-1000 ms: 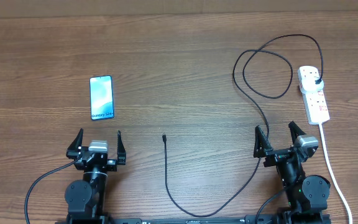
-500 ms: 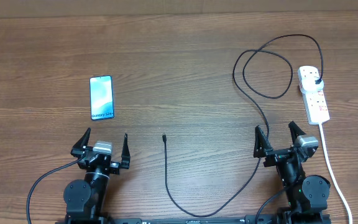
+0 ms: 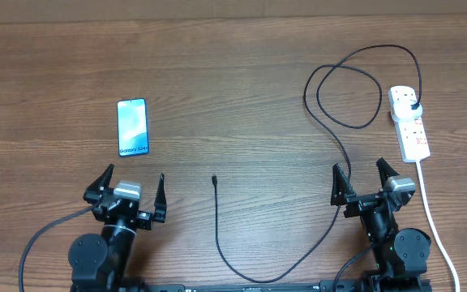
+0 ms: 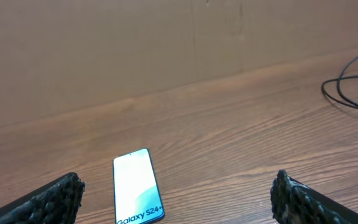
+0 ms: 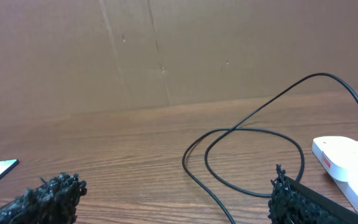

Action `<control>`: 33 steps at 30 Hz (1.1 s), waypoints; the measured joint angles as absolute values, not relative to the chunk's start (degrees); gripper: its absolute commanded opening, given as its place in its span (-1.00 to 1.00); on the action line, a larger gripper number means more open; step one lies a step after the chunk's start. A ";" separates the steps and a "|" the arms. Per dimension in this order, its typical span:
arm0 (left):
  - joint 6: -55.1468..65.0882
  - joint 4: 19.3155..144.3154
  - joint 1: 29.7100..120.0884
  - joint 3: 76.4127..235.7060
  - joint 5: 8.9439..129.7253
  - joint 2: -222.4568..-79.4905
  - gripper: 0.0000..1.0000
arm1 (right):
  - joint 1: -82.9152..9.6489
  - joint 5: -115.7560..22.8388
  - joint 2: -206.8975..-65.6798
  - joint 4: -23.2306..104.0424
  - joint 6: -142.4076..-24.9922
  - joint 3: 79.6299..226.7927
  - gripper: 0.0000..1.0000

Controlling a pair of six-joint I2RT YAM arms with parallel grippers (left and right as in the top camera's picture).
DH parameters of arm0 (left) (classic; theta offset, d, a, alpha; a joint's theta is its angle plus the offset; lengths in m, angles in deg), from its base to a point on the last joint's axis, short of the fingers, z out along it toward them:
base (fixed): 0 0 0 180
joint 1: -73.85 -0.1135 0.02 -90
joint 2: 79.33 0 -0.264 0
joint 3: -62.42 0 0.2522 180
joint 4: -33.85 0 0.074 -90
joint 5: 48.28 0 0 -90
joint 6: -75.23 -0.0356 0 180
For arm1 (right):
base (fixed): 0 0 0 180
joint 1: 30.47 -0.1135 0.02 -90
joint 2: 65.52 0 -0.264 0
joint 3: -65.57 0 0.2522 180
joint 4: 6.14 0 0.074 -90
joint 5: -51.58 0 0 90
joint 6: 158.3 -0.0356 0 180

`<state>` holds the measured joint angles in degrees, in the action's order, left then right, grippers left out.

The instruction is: Plug charger to phone and switch on socket

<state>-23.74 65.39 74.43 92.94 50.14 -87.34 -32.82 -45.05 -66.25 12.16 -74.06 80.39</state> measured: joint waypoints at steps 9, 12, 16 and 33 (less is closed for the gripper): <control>-23.74 67.49 74.43 105.09 51.19 -102.75 0.99 | -32.82 -46.10 -66.25 14.28 -74.06 80.74 1.00; -23.74 70.11 74.43 110.05 51.26 -107.93 0.99 | -32.82 -46.12 -66.25 16.48 -74.08 82.25 0.99; -23.74 74.74 74.43 117.11 51.46 -114.70 0.99 | -32.82 -46.14 -66.25 19.54 -74.06 85.07 1.00; -23.74 91.01 74.43 139.23 51.87 -133.91 0.99 | -32.82 -46.14 -71.60 27.87 -74.08 95.98 1.00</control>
